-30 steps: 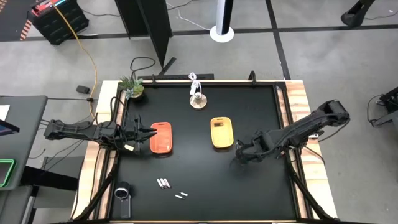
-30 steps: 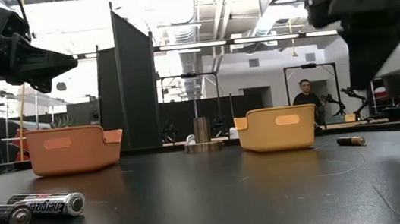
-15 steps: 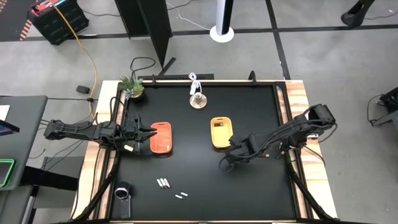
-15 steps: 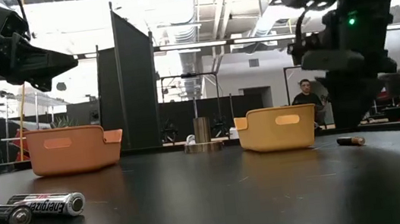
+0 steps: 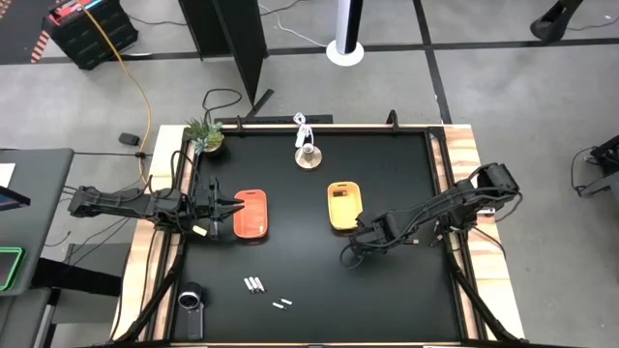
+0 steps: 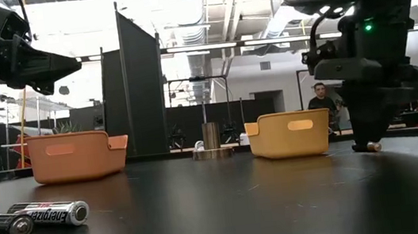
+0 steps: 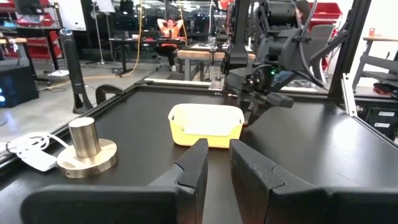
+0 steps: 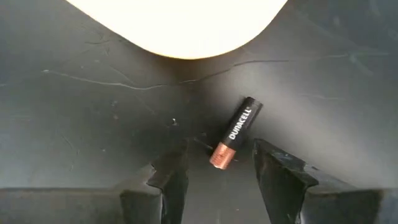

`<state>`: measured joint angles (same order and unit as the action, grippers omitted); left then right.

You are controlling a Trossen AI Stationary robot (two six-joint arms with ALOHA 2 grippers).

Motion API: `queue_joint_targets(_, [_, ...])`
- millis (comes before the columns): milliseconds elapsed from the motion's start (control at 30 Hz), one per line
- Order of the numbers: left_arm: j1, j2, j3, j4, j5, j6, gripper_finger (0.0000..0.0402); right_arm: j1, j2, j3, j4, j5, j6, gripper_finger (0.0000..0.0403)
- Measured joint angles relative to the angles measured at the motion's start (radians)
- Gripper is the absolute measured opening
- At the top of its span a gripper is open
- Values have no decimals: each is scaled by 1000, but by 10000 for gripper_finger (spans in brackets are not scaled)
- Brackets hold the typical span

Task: Sort batteries
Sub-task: Put the black battery into the yellow bin

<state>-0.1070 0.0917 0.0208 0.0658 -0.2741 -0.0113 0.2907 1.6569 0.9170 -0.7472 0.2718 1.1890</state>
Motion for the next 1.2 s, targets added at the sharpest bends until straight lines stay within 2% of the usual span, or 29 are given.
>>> queue_joint_targets(300, [0, 0, 0, 0, 0, -2, 63, -6, -1, -46, 43, 0, 19, 189])
queue_joint_targets(733, [0, 0, 0, 0, 0, -4, 63, -5, -3, -68, 64, -5, 19, 108])
queue_joint_targets(1200, [0, 0, 0, 0, 0, -19, 63, -4, -2, -69, 64, -15, 34, 40])
